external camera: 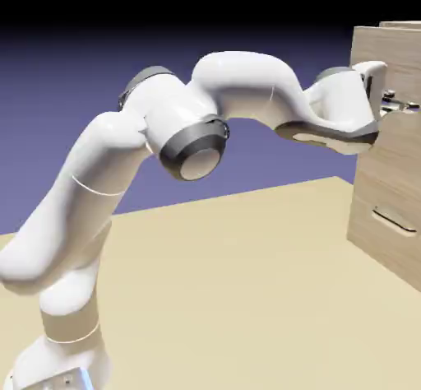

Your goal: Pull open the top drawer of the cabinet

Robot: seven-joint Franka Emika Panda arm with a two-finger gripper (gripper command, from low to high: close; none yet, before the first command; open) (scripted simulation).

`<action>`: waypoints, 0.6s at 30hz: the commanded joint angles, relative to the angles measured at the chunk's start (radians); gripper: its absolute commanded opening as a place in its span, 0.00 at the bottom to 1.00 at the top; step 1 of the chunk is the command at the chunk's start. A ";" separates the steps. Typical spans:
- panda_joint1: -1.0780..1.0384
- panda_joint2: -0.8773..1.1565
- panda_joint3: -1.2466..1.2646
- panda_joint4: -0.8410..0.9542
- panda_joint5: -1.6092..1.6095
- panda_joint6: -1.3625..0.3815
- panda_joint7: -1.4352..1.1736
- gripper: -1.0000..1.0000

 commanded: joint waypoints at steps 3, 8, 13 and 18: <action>-0.101 0.088 0.067 -0.109 -0.039 -0.015 0.101 0.00; -0.282 0.235 0.196 -0.248 -0.106 -0.018 0.284 0.00; -0.463 0.364 0.338 -0.324 -0.180 -0.006 0.471 0.00; -0.645 0.413 0.505 -0.357 -0.212 -0.002 0.549 0.00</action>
